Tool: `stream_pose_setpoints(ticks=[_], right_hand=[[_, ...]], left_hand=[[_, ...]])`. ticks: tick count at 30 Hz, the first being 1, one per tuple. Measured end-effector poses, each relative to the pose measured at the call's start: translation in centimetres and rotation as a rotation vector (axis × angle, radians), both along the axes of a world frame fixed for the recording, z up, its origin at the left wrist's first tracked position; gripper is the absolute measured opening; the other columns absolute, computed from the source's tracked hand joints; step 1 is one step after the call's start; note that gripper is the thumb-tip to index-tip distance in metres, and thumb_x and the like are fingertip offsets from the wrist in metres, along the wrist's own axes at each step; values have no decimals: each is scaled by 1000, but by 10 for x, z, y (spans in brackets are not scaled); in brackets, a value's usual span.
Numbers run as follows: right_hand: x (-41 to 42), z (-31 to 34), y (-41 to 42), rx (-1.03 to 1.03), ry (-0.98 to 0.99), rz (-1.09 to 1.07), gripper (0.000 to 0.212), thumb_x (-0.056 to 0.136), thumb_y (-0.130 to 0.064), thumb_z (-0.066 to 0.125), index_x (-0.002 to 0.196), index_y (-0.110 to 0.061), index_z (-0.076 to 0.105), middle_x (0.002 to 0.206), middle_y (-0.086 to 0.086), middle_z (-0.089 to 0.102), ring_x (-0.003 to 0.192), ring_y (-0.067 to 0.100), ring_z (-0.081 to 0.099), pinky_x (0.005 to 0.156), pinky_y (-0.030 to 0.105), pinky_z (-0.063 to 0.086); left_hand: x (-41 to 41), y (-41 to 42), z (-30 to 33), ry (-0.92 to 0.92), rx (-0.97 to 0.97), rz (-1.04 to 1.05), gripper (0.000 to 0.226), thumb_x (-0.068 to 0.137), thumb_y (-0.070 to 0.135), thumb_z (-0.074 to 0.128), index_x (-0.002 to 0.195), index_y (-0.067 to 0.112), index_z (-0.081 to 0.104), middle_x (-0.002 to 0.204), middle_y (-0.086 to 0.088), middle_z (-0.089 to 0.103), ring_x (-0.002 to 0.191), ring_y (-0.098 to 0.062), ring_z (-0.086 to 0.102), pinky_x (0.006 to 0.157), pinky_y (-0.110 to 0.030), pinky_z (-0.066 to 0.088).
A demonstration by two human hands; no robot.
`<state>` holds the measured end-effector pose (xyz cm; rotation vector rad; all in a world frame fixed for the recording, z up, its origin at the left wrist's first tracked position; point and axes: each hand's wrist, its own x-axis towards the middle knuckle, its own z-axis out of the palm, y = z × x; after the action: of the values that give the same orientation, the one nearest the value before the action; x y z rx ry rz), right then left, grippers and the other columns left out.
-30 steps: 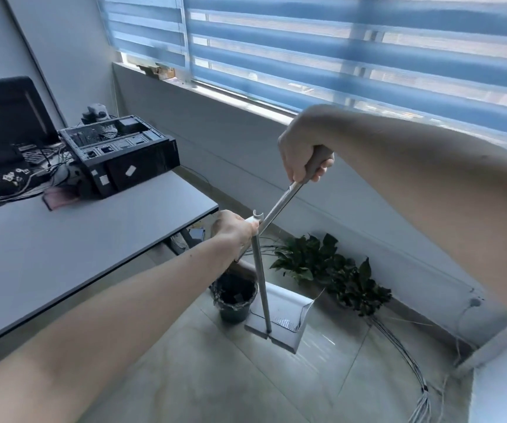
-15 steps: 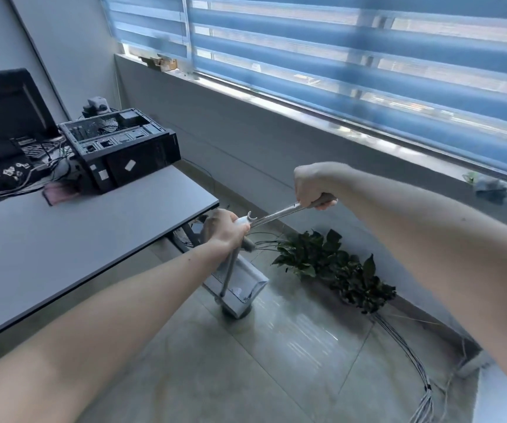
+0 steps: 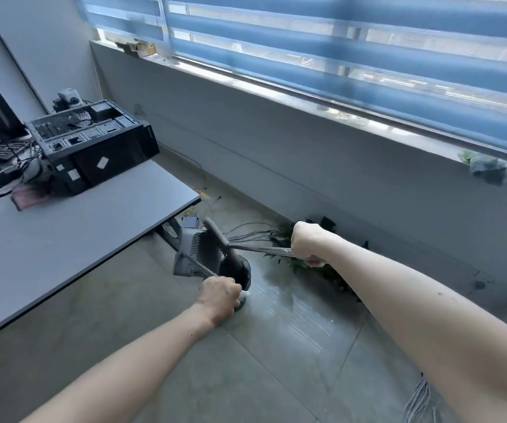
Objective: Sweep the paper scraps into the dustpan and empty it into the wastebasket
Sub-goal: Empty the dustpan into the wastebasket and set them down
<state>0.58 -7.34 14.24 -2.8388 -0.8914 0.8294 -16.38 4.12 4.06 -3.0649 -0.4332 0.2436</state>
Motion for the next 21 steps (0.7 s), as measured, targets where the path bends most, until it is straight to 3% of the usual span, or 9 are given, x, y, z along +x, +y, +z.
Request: stream_pose_setpoints(ticks=[1, 4, 7, 8, 11, 15, 21], right_hand=[[0, -6, -3, -12, 13, -10, 28, 82, 1, 48, 57, -10, 41, 14, -2, 32, 8, 13, 31, 38, 19, 39], [1, -18, -9, 2, 23, -36, 29, 84, -2, 45, 56, -8, 39, 15, 2, 33, 11, 15, 33, 38, 19, 41], [4, -24, -15, -7, 22, -49, 30, 84, -2, 46, 55, -8, 39, 15, 2, 33, 18, 16, 39, 37, 19, 43], [5, -26, -16, -25, 17, -48, 28, 81, -1, 45, 54, -8, 40, 14, 3, 33, 19, 16, 40, 38, 19, 44], [5, -29, -18, -57, 10, -51, 25, 77, 1, 43, 54, -8, 40, 14, 3, 33, 14, 16, 39, 39, 20, 45], [5, -24, -19, -52, -4, -47, 27, 78, 3, 43, 53, -8, 40, 14, 4, 33, 20, 18, 43, 38, 19, 44], [6, -10, -18, -67, -14, -40, 28, 79, 4, 43, 54, -9, 40, 14, 3, 31, 10, 15, 33, 35, 16, 36]], left_hand=[[-3, -7, -8, 39, 23, -59, 19, 80, 33, 71, 89, 17, 73, 92, -2, 72, 89, -22, 69, 70, -25, 48], [-12, -23, -36, 228, 63, -151, 22, 91, 17, 54, 108, 12, 67, 112, -7, 67, 108, -29, 61, 84, -33, 45], [-18, -32, -42, 307, 94, -234, 16, 77, 17, 70, 92, 14, 74, 93, -7, 72, 89, -27, 69, 72, -31, 51], [-19, -35, -46, 352, 109, -248, 18, 81, 13, 64, 97, 11, 73, 98, -10, 71, 93, -30, 68, 75, -34, 51], [-22, -38, -62, 361, 144, -302, 33, 90, -1, 44, 116, 2, 64, 115, -18, 64, 108, -38, 60, 85, -44, 47], [-17, -39, -59, 330, 162, -309, 32, 94, 2, 42, 117, 2, 64, 116, -19, 64, 108, -39, 60, 85, -44, 47], [-5, -33, -46, 284, 157, -272, 34, 91, -1, 43, 117, 4, 63, 119, -16, 64, 113, -35, 58, 89, -40, 44]])
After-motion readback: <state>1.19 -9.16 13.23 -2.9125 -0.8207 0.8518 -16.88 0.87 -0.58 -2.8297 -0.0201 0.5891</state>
